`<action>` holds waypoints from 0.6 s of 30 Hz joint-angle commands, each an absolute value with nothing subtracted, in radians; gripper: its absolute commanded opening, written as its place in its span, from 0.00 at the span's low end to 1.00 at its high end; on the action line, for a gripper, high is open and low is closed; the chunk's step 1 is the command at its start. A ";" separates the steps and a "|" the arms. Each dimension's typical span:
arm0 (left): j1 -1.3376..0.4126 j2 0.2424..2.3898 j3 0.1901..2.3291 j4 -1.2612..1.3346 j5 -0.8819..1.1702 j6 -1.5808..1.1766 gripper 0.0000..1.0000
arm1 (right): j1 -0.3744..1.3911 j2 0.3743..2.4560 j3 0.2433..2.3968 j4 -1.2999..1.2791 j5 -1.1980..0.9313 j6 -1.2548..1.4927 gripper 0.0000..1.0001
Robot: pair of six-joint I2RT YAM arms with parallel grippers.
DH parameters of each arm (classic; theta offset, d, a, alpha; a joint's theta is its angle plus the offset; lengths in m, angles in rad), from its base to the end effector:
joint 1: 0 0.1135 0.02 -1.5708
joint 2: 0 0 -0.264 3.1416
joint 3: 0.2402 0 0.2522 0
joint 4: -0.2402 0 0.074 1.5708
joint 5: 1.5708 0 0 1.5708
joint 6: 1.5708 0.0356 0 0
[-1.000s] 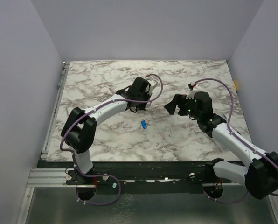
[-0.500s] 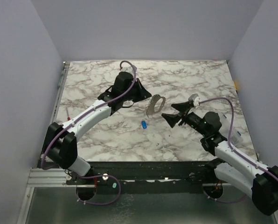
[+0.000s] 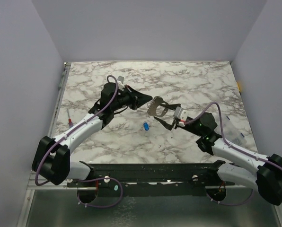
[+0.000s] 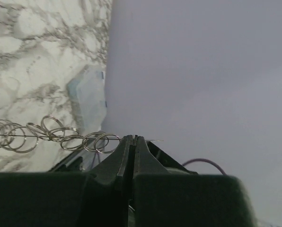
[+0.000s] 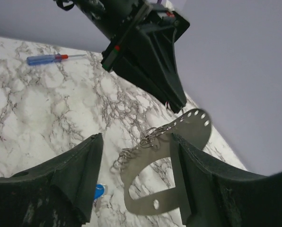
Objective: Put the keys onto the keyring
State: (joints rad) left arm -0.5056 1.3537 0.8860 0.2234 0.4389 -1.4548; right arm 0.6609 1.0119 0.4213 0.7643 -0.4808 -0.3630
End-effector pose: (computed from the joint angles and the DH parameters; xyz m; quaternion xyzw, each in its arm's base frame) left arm 0.2656 -0.1643 0.2887 -0.2322 0.7453 -0.5947 0.1921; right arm 0.1643 0.1486 0.2690 -0.4649 0.4552 0.2618 0.7128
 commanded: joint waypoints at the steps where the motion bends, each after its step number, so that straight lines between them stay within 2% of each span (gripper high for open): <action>1: -0.490 1.288 0.890 0.339 0.565 -1.627 0.00 | 0.670 1.074 0.466 0.847 -0.525 -0.549 0.61; 4: -0.485 1.286 0.881 0.339 0.612 -1.651 0.00 | 0.670 1.099 0.480 0.854 -0.527 -0.605 0.51; 18: -0.482 1.284 0.836 0.333 0.695 -1.687 0.00 | 0.676 1.078 0.537 0.765 -0.592 -0.665 0.43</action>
State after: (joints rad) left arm -0.4873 1.2976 0.8467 0.3096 0.6441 -1.6398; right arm 0.6670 1.0748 0.5129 0.8024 -0.5552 -0.6228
